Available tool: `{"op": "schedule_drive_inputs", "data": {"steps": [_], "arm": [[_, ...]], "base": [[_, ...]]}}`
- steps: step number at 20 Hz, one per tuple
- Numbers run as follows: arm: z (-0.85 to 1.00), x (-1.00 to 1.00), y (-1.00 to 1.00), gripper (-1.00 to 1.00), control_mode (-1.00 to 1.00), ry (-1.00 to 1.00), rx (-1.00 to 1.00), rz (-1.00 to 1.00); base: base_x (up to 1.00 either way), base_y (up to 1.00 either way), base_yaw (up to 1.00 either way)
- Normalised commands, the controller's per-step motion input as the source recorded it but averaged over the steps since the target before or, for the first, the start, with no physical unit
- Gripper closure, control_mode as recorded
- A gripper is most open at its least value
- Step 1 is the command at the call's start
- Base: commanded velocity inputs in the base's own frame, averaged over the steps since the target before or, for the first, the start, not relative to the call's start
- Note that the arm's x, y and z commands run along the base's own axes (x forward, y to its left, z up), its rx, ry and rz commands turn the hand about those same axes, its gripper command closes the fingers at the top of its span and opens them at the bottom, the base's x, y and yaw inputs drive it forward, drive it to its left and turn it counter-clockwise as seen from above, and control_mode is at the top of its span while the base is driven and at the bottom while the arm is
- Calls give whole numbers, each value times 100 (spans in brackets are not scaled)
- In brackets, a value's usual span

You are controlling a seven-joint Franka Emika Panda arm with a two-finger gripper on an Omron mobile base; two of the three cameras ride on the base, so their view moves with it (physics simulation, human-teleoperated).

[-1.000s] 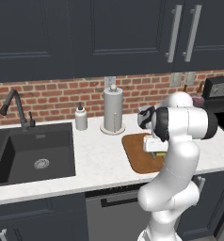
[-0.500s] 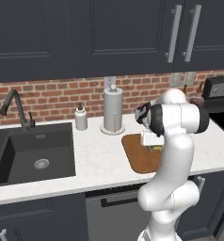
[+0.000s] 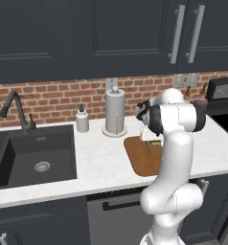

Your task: Pick up the sponge from the counter and clean the cutting board by briefly scrubbing or pressing down on the cutting board. Once finished, release the sponge.

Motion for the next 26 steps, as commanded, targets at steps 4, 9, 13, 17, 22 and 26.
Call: {"op": "schedule_drive_inputs", "data": {"steps": [4, 9, 13, 17, 22, 26], "arm": [[0, 63, 0, 100, -100, -7, 0, 0], [0, 54, 0, 100, -100, -8, 0, 0], [0, 43, 0, 100, -100, -6, 0, 0], [4, -11, 0, 100, -100, -3, 0, 0], [15, -88, -7, 100, -100, -16, 2, 0], [5, -96, -6, 100, -100, -24, 1, 0]], "base": [[0, 0, 0], [0, 0, 0], [0, 0, 0], [0, 0, 0], [0, 0, 0], [0, 0, 0]]}}
